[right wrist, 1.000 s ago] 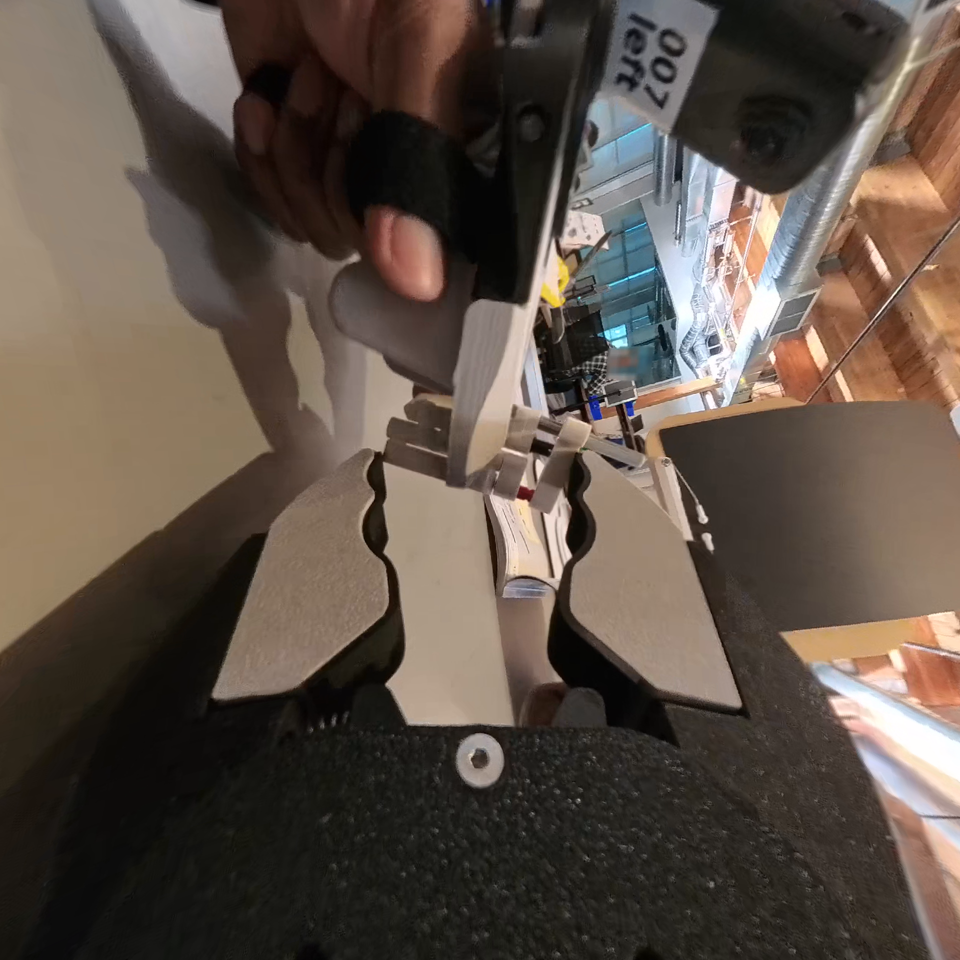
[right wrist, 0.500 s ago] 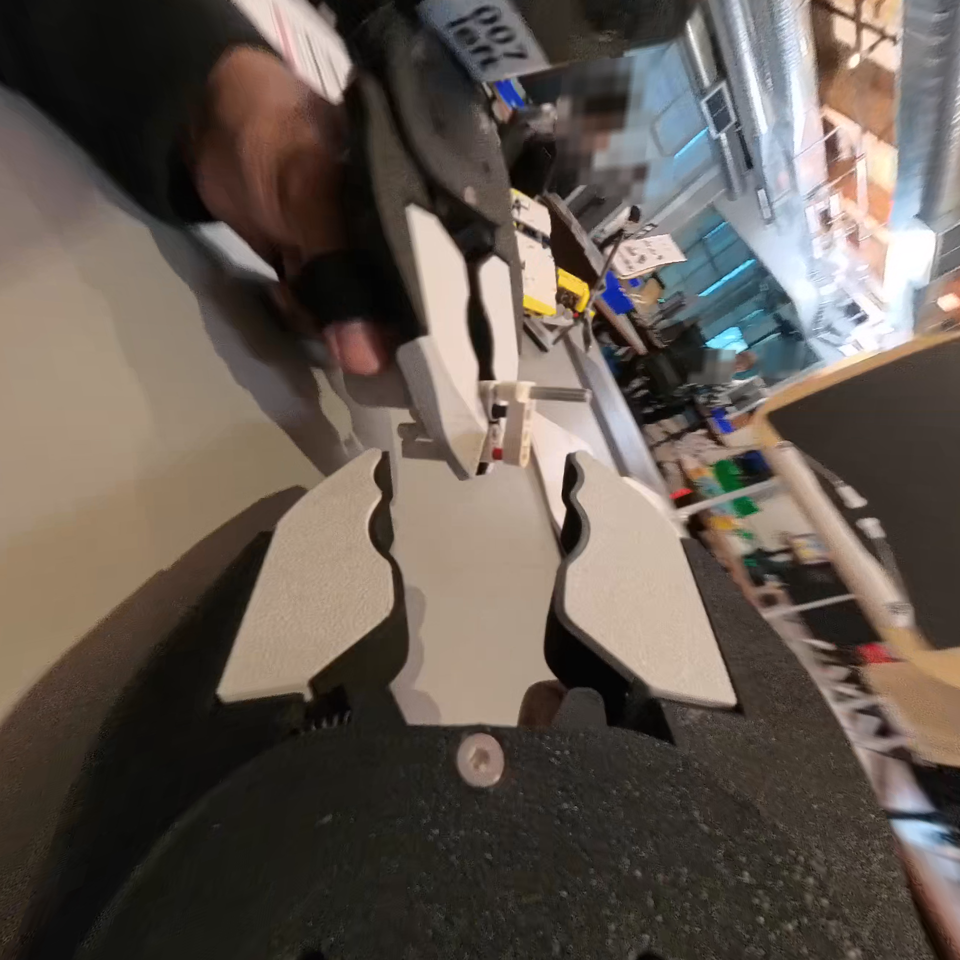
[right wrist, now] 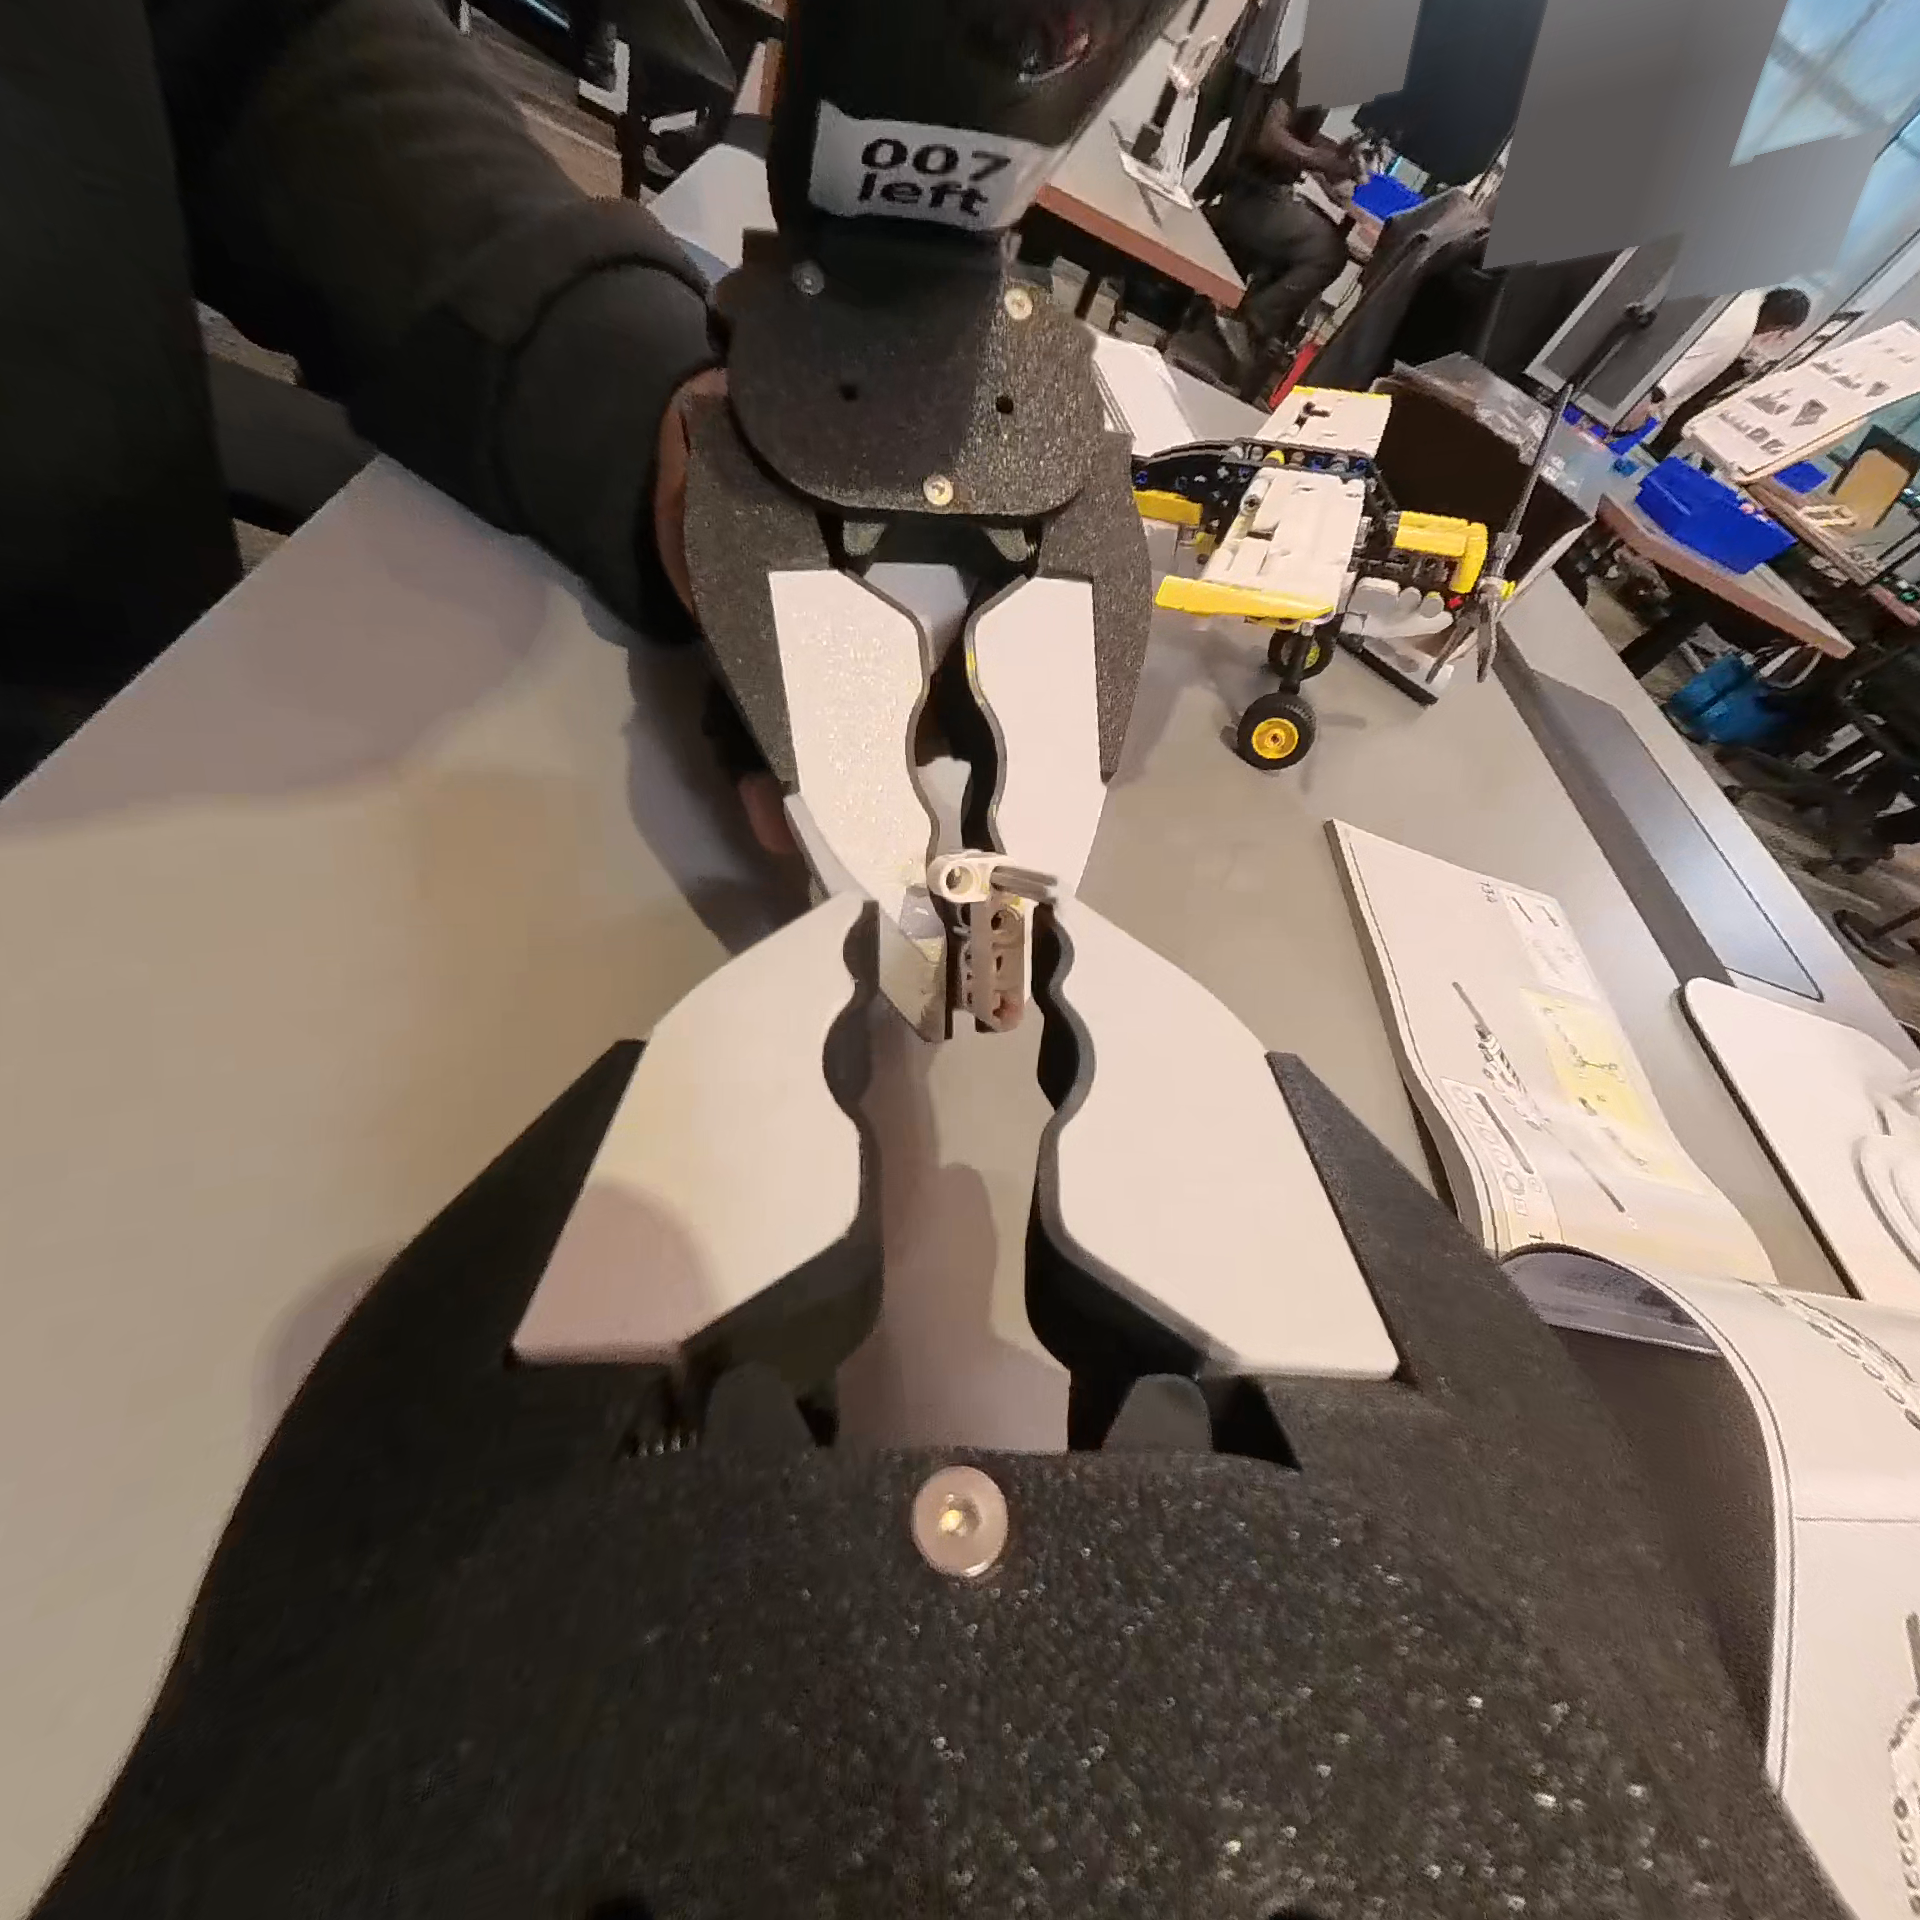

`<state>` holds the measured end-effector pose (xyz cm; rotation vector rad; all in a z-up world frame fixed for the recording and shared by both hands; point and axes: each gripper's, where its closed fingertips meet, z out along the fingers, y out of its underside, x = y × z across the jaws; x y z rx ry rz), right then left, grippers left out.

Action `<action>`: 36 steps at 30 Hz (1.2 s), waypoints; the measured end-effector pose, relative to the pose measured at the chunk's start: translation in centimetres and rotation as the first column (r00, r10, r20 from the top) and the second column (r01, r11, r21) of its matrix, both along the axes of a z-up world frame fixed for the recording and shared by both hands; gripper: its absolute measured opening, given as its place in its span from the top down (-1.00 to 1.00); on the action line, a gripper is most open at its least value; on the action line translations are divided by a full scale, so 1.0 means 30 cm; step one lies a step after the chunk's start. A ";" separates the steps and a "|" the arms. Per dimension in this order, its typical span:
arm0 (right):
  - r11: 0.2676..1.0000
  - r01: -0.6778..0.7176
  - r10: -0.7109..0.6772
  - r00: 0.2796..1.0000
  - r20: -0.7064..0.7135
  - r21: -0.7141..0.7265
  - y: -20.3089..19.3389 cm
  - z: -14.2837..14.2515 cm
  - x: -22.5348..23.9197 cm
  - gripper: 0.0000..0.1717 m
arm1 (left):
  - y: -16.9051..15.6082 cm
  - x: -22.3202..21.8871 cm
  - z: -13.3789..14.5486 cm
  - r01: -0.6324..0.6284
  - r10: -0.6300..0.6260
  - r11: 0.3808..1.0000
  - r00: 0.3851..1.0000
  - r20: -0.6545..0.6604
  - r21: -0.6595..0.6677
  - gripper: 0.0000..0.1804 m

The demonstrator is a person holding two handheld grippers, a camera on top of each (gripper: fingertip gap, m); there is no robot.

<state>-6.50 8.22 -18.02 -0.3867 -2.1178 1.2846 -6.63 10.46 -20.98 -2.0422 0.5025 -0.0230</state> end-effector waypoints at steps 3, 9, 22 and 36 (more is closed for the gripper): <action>0.999 -0.004 0.004 1.000 0.001 -0.034 0.001 0.012 -0.001 0.68 | -0.004 -0.001 0.007 0.005 -0.005 1.000 1.000 0.010 0.000 0.91; 0.998 -0.032 0.033 0.999 0.013 -0.050 -0.006 0.014 0.000 0.67 | -0.012 0.001 0.005 0.020 -0.019 1.000 1.000 0.017 -0.014 0.91; 0.995 -0.070 0.071 0.997 -0.019 0.067 -0.016 0.009 0.010 0.72 | -0.018 0.019 -0.017 0.051 -0.053 0.998 0.997 -0.053 -0.044 0.91; 0.980 -0.053 0.051 0.999 0.017 0.191 -0.031 -0.050 0.007 0.82 | -0.032 0.001 -0.065 -0.013 -0.009 0.982 0.993 -0.120 -0.188 0.92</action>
